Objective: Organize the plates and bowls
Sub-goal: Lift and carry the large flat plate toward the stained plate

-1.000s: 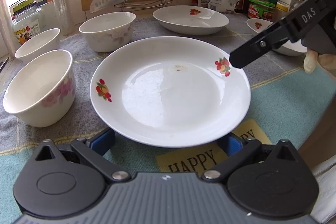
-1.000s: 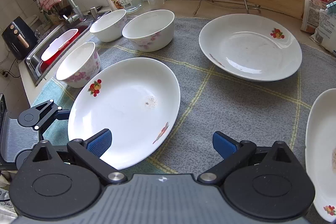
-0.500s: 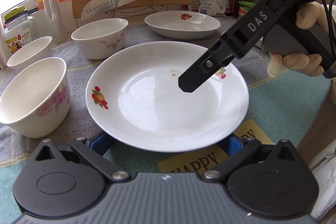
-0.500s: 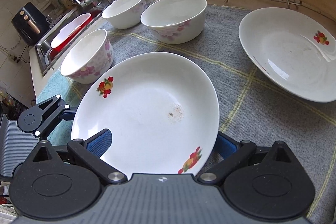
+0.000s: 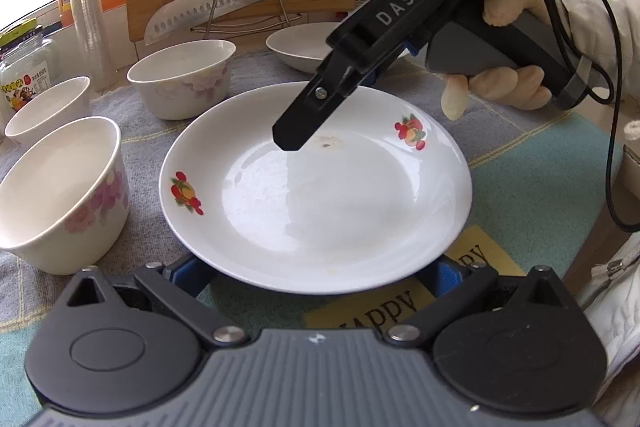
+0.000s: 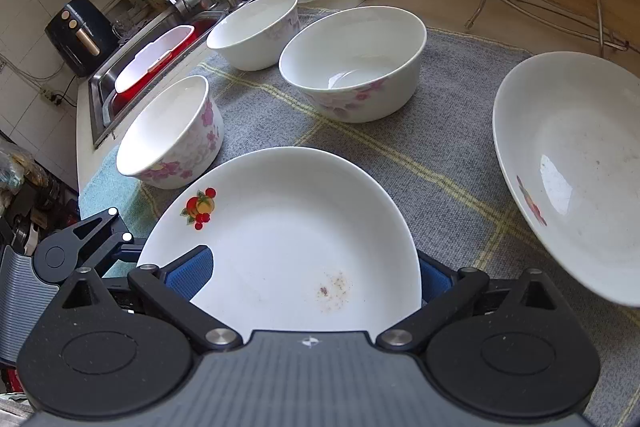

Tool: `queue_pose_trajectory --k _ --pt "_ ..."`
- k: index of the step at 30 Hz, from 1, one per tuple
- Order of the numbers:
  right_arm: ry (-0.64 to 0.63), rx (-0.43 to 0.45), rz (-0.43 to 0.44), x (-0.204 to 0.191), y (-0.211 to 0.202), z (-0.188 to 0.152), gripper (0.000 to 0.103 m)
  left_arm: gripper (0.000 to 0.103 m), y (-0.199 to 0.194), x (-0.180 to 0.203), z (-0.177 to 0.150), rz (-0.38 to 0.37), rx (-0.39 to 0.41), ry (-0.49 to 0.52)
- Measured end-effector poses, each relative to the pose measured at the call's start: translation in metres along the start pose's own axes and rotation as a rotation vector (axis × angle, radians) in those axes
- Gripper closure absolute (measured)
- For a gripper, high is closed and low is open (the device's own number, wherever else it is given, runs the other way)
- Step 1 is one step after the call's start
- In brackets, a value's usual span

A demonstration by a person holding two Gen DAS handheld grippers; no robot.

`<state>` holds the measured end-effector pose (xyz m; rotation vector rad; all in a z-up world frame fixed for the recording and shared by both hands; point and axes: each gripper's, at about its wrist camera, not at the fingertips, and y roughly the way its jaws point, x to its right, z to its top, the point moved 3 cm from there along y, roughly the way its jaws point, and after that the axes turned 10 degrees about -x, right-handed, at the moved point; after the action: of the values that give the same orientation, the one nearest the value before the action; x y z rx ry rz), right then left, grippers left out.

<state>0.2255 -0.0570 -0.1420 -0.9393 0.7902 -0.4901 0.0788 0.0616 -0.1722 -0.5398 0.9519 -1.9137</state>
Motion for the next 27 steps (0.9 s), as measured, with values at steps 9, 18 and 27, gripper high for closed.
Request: queue_pose_trajectory --k 9,18,27 --pt "0.004 -0.033 0.064 0.0026 0.0012 0.0060 0.000 0.000 -0.0009 -0.0002 -0.0015 -0.009 0.003 0.015" --pt "0.032 -0.046 0.094 0.0047 0.0005 0.0073 0.000 0.000 -0.0012 -0.0003 -0.0004 -0.015 -0.004 0.023" --pt "0.034 -0.051 0.085 0.0037 -0.0004 0.0048 0.000 0.001 -0.0005 -0.0006 0.0011 -0.014 -0.020 0.026"
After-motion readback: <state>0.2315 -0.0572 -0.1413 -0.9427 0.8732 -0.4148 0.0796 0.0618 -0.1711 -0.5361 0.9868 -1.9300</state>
